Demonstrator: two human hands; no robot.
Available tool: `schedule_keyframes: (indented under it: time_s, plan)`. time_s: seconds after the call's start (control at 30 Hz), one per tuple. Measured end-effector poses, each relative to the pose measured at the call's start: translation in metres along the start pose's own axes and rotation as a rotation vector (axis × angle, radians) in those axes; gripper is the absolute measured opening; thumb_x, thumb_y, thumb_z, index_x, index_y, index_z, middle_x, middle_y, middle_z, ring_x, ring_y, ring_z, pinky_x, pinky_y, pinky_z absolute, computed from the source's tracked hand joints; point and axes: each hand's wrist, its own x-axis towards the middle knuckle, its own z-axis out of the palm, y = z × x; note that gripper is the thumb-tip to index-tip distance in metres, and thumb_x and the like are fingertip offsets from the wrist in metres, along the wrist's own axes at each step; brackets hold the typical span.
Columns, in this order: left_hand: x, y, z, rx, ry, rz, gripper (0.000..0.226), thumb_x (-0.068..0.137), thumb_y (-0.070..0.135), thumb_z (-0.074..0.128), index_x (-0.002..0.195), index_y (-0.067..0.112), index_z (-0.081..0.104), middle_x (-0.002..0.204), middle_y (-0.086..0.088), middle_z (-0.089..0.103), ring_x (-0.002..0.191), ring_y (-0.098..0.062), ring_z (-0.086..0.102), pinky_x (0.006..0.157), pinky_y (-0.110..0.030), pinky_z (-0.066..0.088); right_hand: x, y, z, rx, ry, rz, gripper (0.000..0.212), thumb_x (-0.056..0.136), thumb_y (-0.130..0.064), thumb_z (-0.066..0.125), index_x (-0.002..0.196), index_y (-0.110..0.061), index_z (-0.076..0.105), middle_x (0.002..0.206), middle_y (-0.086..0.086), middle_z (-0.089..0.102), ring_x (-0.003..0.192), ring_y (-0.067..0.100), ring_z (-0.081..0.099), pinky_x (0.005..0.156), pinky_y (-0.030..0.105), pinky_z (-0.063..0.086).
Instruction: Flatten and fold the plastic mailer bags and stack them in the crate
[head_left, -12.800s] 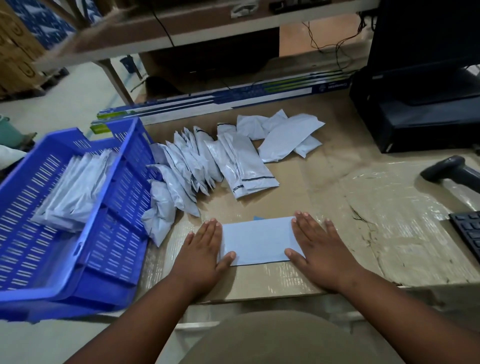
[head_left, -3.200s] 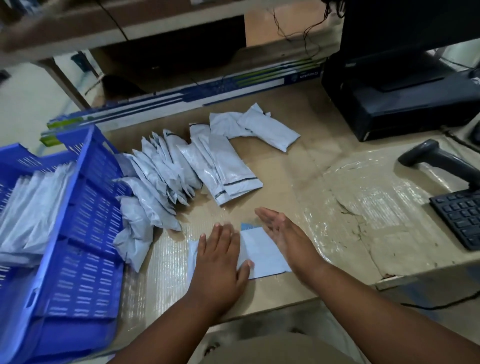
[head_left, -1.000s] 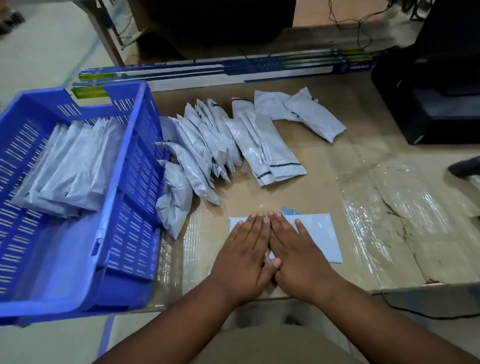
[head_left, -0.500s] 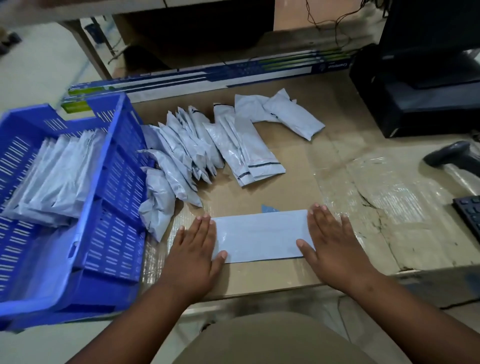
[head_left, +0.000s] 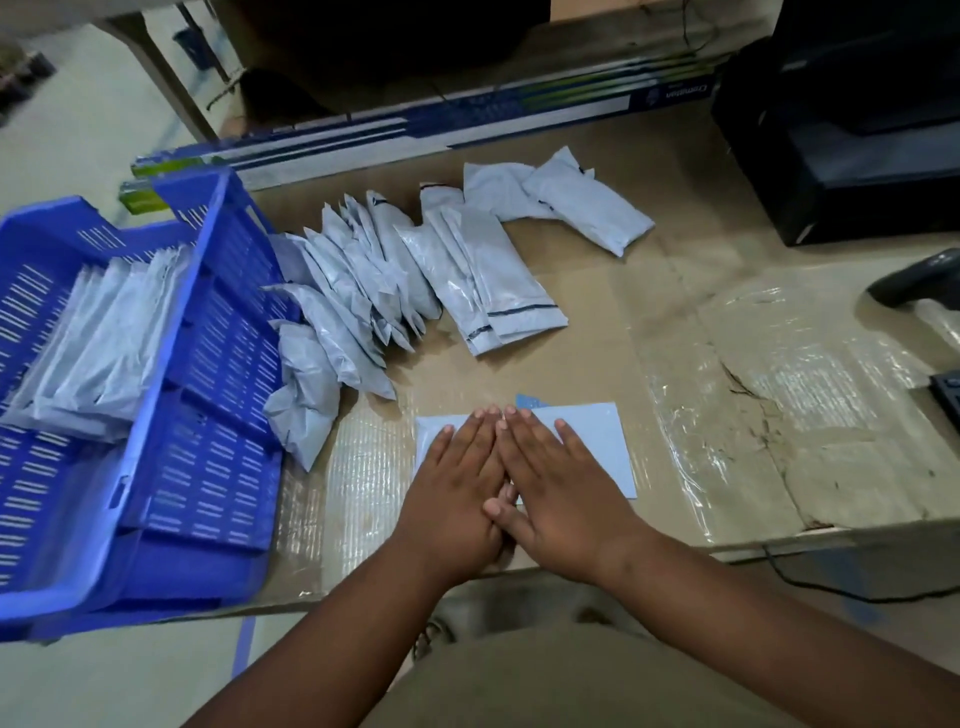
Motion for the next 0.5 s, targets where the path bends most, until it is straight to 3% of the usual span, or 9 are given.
schedule_keyframes:
  time_s: [0.17,0.3,0.5]
  plan:
    - [-0.006,-0.010,0.007,-0.018,0.037,-0.006,0.072,0.109,0.046,0.031,0.168,0.008,0.017,0.177,-0.011,0.008,0.165,-0.023,0.003,0.130,-0.051,0.018,-0.005,0.012,0.004,-0.010,-0.016,0.055,0.090,0.103,-0.074,0.005,0.169,-0.014,0.005,0.177,0.004,-0.004,0.162,0.015,-0.012,0.131,0.052,0.005]
    - [-0.017,-0.024,0.005,-0.006,0.011,-0.076,0.080,0.110,0.059,0.027,0.170,0.010,0.010,0.178,-0.009,0.002,0.165,-0.021,0.000,0.132,-0.048,0.016,-0.011,0.023,0.001,-0.019,-0.005,0.098,0.093,0.101,-0.077,0.002,0.169,-0.013,0.009,0.177,0.004,0.000,0.163,0.017,-0.005,0.130,0.055,0.007]
    - [-0.030,-0.037,-0.001,-0.012,-0.031,-0.240,0.096,0.102,0.077,0.024,0.170,0.012,0.004,0.178,-0.006,-0.004,0.165,-0.020,-0.005,0.133,-0.046,0.010,-0.024,0.043,-0.004,-0.065,-0.041,0.193,0.097,0.093,-0.079,-0.015,0.167,-0.017,-0.013,0.175,-0.001,-0.021,0.160,0.014,-0.022,0.130,0.054,-0.006]
